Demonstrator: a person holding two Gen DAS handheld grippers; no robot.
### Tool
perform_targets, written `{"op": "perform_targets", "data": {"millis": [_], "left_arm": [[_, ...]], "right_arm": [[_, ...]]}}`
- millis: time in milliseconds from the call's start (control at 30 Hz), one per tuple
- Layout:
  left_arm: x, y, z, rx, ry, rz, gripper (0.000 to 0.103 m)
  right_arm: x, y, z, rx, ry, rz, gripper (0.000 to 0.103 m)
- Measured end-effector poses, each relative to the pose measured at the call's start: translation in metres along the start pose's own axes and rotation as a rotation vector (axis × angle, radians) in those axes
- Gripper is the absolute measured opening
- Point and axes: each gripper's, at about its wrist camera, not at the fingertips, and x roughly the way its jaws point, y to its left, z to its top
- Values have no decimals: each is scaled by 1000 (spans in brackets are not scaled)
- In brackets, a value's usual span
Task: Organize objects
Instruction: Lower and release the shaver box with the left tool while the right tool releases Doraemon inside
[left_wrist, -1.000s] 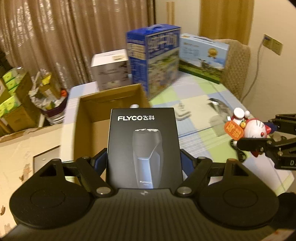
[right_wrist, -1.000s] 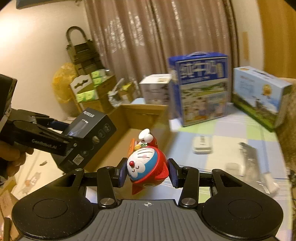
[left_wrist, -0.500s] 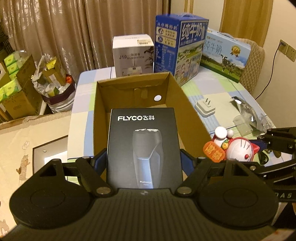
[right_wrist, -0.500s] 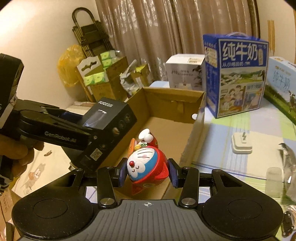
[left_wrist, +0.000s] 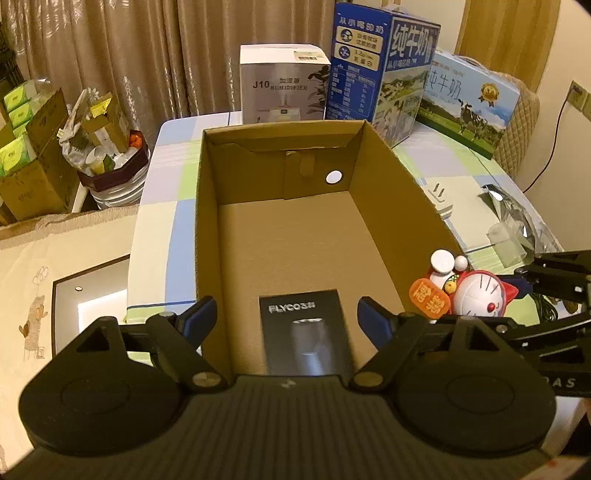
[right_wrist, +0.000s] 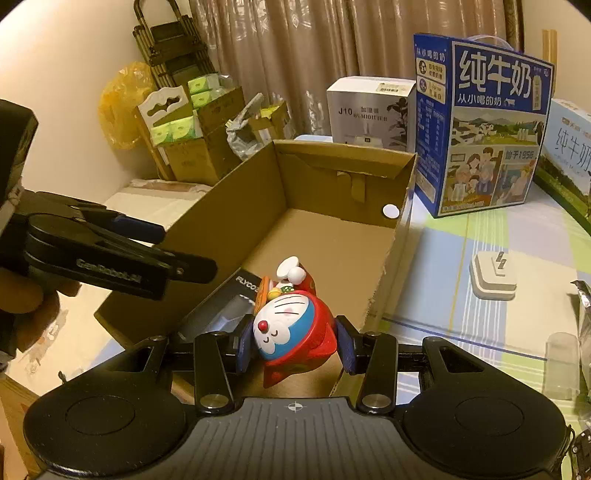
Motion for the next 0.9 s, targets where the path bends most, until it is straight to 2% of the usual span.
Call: {"op": "perform_targets", "data": {"millis": [267, 333, 433, 600, 900], "left_arm": [[-14, 8, -1, -31, -37, -4, 80], [-18, 9, -2, -39, -42, 2, 80], [-24, 8, -5, -46, -49, 4, 80], [-38, 1, -13, -60, -64, 3, 80], [-63, -26, -27, -71, -76, -4, 83]], "right_arm": [[3, 4, 1, -19, -25, 17, 43], [-1, 8, 0, -47, -51, 23, 50], [-10, 8, 0, -50, -73, 23, 51], [-35, 0, -3, -9, -117, 21, 51], [-88, -16, -26, 76, -143, 17, 53]]}}
